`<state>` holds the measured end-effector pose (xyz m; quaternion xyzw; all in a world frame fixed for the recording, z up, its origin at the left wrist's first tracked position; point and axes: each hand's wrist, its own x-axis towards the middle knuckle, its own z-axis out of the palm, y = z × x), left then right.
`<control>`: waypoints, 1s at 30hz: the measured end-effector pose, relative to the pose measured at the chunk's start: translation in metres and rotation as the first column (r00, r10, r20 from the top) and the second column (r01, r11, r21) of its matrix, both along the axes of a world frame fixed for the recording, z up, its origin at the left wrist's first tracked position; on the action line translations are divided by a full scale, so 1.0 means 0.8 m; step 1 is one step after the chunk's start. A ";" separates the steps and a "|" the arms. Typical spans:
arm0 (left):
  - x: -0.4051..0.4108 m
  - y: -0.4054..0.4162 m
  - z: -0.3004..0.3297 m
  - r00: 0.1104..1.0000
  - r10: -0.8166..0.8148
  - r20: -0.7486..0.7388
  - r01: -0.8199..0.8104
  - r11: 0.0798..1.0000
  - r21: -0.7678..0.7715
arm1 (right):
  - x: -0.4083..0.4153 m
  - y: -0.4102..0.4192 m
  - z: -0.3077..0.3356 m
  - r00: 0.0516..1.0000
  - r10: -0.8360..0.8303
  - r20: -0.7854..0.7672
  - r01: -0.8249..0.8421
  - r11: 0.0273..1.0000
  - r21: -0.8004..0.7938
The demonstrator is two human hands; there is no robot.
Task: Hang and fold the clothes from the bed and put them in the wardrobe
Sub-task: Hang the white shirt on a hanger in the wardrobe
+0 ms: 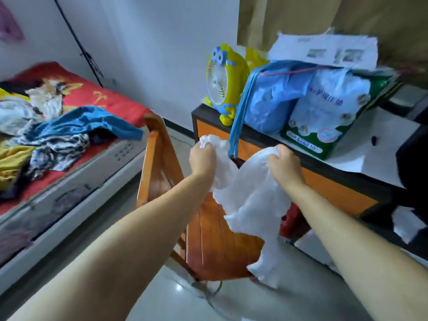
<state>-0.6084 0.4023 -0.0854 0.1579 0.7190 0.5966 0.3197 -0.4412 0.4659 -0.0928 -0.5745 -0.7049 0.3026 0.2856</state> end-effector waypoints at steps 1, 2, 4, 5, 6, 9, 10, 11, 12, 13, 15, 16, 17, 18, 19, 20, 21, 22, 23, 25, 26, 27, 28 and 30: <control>0.002 -0.009 0.028 1.000 0.002 0.025 -0.004 0.998 0.061 | -0.003 -0.006 0.031 0.999 0.001 -0.049 0.000 1.000 0.031; 0.002 -0.018 0.056 0.999 0.017 0.036 -0.021 0.994 0.109 | -0.006 -0.012 0.061 0.995 0.004 -0.098 0.002 0.998 0.060; -0.009 -0.038 0.111 0.996 0.043 0.075 -0.058 0.976 0.212 | -0.011 -0.028 0.117 0.984 0.015 -0.179 0.002 0.995 0.099; -0.018 -0.052 0.137 0.995 0.053 0.084 -0.073 0.964 0.256 | -0.015 -0.035 0.140 0.978 0.027 -0.209 -0.001 0.993 0.121; -0.030 -0.069 0.160 0.995 0.052 0.089 -0.077 0.951 0.301 | -0.018 -0.041 0.160 0.970 0.039 -0.241 -0.005 0.990 0.143; -0.080 -0.129 0.220 0.992 0.040 0.124 -0.089 0.901 0.425 | -0.035 -0.066 0.220 0.919 0.137 -0.371 -0.067 0.978 0.197; -0.099 -0.152 0.238 0.992 0.026 0.125 -0.082 0.881 0.465 | -0.045 -0.079 0.240 0.893 0.192 -0.406 -0.106 0.969 0.225; -0.117 -0.174 0.254 0.993 0.015 0.114 -0.070 0.862 0.502 | -0.058 -0.093 0.260 0.862 0.246 -0.443 -0.147 0.958 0.246; -0.135 -0.197 0.268 0.994 0.003 0.105 -0.060 0.838 0.543 | -0.072 -0.110 0.281 0.827 0.301 -0.475 -0.192 0.945 0.265; -0.151 -0.221 0.282 0.996 -0.004 0.094 -0.052 0.812 0.581 | -0.087 -0.130 0.301 0.783 0.359 -0.507 -0.242 0.928 0.283; -0.177 -0.272 0.305 0.996 -0.004 0.089 -0.054 0.770 0.636 | -0.119 -0.171 0.339 0.681 0.445 -0.581 -0.334 0.896 0.294; -0.190 -0.298 0.314 0.996 0.011 0.084 -0.063 0.760 0.647 | -0.136 -0.194 0.356 0.639 0.476 -0.604 -0.371 0.879 0.300; -0.202 -0.326 0.321 0.997 0.038 0.071 -0.075 0.753 0.654 | -0.154 -0.216 0.372 0.605 0.509 -0.612 -0.405 0.859 0.314; -0.213 -0.356 0.327 0.997 0.058 0.051 -0.077 0.747 0.660 | -0.175 -0.240 0.386 0.571 0.550 -0.610 -0.446 0.831 0.332; -0.225 -0.389 0.332 0.997 0.070 0.028 -0.071 0.747 0.661 | -0.196 -0.265 0.399 0.539 0.595 -0.596 -0.490 0.797 0.352; -0.235 -0.423 0.337 0.997 0.079 0.014 -0.068 0.747 0.662 | -0.217 -0.293 0.408 0.512 0.638 -0.575 -0.534 0.761 0.369; -0.244 -0.461 0.343 0.996 0.087 0.009 -0.072 0.749 0.658 | -0.239 -0.323 0.416 0.487 0.679 -0.549 -0.576 0.722 0.382; -0.253 -0.499 0.348 0.996 0.089 0.008 -0.073 0.751 0.657 | -0.261 -0.354 0.421 0.458 0.715 -0.528 -0.615 0.684 0.392; -0.263 -0.539 0.353 0.996 0.087 0.004 -0.068 0.750 0.658 | -0.283 -0.387 0.424 0.428 0.744 -0.513 -0.649 0.648 0.399; -0.282 -0.620 0.361 0.996 0.090 -0.010 -0.060 0.743 0.666 | -0.327 -0.456 0.425 0.361 0.788 -0.499 -0.713 0.578 0.397; -0.292 -0.659 0.364 0.993 0.112 -0.024 -0.068 0.748 0.660 | -0.348 -0.491 0.424 0.326 0.806 -0.494 -0.747 0.540 0.389; -0.301 -0.697 0.365 0.989 0.142 -0.040 -0.081 0.753 0.653 | -0.370 -0.526 0.422 0.290 0.822 -0.490 -0.780 0.500 0.377; -0.309 -0.732 0.366 0.987 0.156 -0.046 -0.090 0.758 0.646 | -0.389 -0.559 0.420 0.254 0.831 -0.494 -0.808 0.464 0.364; -0.321 -0.798 0.362 0.984 0.165 -0.068 -0.089 0.783 0.616 | -0.426 -0.621 0.416 0.188 0.831 -0.524 -0.849 0.406 0.339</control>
